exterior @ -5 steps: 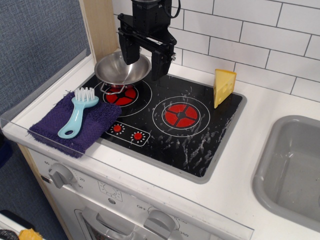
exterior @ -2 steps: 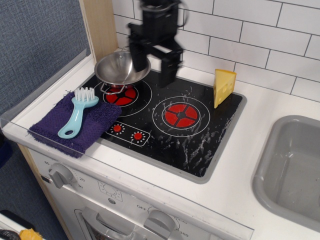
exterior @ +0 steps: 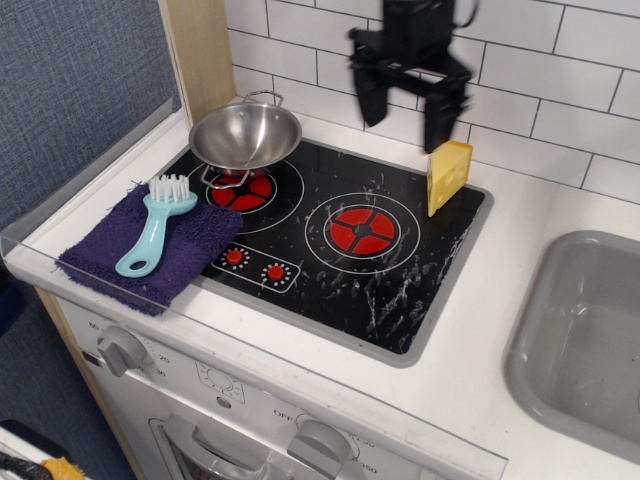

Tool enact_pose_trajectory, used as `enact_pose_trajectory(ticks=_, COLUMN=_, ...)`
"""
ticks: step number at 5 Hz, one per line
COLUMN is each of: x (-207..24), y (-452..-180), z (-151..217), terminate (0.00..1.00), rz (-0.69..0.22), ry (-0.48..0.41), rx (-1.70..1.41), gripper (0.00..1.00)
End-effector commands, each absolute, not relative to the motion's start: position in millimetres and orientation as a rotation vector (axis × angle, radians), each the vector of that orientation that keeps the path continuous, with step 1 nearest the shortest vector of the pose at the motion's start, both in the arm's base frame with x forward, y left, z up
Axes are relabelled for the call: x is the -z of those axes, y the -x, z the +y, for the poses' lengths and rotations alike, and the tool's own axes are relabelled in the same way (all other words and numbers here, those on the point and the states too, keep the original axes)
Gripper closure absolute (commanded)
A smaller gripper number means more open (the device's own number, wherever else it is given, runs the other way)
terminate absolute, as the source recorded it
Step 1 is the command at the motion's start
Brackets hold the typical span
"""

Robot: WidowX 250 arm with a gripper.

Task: Place the cheese wedge in the colander

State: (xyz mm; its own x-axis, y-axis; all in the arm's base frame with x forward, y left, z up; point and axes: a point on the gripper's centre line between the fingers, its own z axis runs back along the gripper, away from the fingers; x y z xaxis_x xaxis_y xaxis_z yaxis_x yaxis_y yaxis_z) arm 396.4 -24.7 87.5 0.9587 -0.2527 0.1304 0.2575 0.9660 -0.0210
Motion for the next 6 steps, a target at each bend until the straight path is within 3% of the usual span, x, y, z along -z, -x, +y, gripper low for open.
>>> enact_pose_trajectory(ticks=1, x=-81, y=-423, z=-40, terminate=0.0, rz=-0.104, ry=-0.007, rx=0.178, gripper=0.0)
enact_pose_trajectory(ticks=2, x=-66, y=-418, z=-31, terminate=0.0, rz=-0.046, ry=-0.049, rx=0.177, gripper=0.0)
enact_pose_trajectory(ticks=4, x=-65, y=-414, z=-26, terminate=0.0, rz=-0.04, ry=-0.06, rx=0.203, gripper=0.0)
enact_pose_trajectory(ticks=6, x=-46, y=-413, z=-30, terminate=0.0, rz=0.006, ry=-0.069, rx=0.223, gripper=0.0)
